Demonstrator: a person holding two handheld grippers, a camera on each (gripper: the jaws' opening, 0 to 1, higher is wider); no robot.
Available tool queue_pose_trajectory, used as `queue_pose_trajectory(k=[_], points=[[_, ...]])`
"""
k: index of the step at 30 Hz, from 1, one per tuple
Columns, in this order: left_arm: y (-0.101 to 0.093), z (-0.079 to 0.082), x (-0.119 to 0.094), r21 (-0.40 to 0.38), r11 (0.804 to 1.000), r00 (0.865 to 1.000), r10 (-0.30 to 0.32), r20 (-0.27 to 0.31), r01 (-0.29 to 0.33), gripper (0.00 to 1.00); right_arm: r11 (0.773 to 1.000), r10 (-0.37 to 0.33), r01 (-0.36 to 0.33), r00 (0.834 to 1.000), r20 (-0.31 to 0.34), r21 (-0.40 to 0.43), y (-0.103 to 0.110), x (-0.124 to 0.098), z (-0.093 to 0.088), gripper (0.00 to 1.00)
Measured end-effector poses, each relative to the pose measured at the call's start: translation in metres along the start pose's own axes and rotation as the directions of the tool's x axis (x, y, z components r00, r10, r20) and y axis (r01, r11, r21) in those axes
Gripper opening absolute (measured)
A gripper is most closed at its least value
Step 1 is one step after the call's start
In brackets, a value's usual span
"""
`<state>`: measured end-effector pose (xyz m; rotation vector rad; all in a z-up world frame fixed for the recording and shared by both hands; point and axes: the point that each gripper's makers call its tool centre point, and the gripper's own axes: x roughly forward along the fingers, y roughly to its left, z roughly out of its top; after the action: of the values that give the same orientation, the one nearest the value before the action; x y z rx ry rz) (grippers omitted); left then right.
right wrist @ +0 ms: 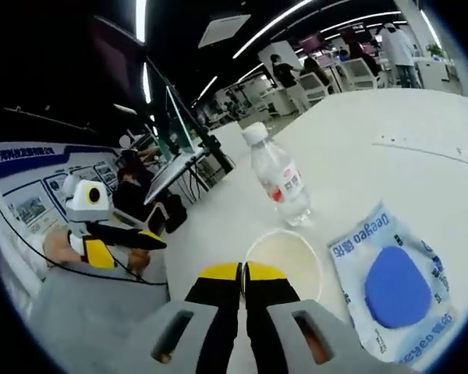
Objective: Arrange the tabletop items into an orderly group along one side of the table until the central work area is clear of visible clutter.
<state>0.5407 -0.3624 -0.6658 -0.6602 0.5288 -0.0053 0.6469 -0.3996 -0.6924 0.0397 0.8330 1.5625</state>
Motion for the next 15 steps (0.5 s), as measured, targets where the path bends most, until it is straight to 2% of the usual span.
queue_pose_trajectory(k=[4, 7, 13, 15], points=[[0.001, 0.002, 0.0, 0.004, 1.0, 1.0, 0.002, 0.005, -0.002, 0.53, 0.998, -0.017, 0.014, 0.999, -0.044, -0.056, -0.001, 0.002, -0.004, 0.0], [0.0, 0.002, -0.001, 0.005, 1.0, 1.0, 0.002, 0.006, -0.002, 0.53, 0.991, -0.042, 0.033, 0.997, -0.072, -0.129, -0.001, 0.004, -0.004, 0.0], [-0.001, 0.002, -0.001, 0.002, 1.0, 1.0, -0.003, 0.008, 0.003, 0.52, 0.978, -0.078, 0.057, 0.992, -0.099, -0.202, -0.012, 0.012, 0.008, 0.0], [-0.001, 0.003, -0.001, 0.001, 1.0, 1.0, -0.003, 0.009, 0.002, 0.52, 0.965, -0.105, 0.074, 0.988, -0.116, -0.251, -0.014, 0.013, 0.011, 0.0]])
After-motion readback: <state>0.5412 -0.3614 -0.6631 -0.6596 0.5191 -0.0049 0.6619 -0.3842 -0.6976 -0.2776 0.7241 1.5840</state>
